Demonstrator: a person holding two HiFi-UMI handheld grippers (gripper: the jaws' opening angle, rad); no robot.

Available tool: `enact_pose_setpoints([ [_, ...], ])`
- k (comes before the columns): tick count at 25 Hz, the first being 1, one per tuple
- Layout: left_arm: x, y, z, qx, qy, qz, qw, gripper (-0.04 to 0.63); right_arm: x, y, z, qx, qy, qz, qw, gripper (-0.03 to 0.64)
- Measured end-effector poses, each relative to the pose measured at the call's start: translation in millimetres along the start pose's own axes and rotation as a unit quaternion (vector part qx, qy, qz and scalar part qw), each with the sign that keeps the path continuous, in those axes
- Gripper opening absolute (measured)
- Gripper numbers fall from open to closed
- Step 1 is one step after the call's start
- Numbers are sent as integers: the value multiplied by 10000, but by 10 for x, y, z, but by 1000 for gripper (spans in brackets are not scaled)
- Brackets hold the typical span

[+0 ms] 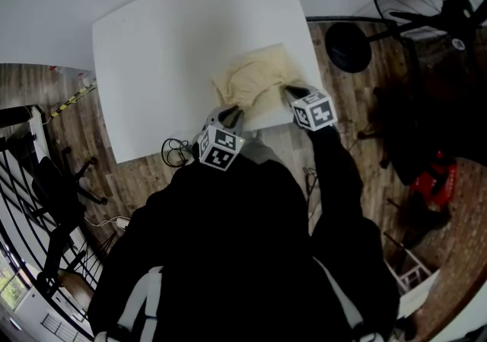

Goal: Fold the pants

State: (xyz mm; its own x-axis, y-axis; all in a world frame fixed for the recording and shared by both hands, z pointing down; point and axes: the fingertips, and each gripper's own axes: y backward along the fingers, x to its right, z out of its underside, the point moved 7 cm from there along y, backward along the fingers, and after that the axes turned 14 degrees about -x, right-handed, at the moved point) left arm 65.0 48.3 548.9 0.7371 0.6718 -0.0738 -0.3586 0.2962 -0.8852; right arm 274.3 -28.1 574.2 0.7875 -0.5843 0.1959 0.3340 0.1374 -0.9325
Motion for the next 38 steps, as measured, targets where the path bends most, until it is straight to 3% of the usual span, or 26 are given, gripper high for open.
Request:
enact_pose_setpoints([
  [3,6,55,38,30,11,3,10000,57,32,61,53,10,-24,75,10000,8],
  [7,-29,185,35,256,220,43,9994,60,58,191,33,195,-165,29,9997,61],
  [25,-332,558,-320,805,700,-155,9942,60,-154,623,-497,1037,-76,77,9945,61],
  [31,-509,712,-462,1051,880,-152,9904,60,-280,784,-676,1448,-299,47,9890,61],
  [38,-684,1071,-695,1539,1056,-125,9824,58,-518,1057,-818,2157,-657,8,9743,61],
])
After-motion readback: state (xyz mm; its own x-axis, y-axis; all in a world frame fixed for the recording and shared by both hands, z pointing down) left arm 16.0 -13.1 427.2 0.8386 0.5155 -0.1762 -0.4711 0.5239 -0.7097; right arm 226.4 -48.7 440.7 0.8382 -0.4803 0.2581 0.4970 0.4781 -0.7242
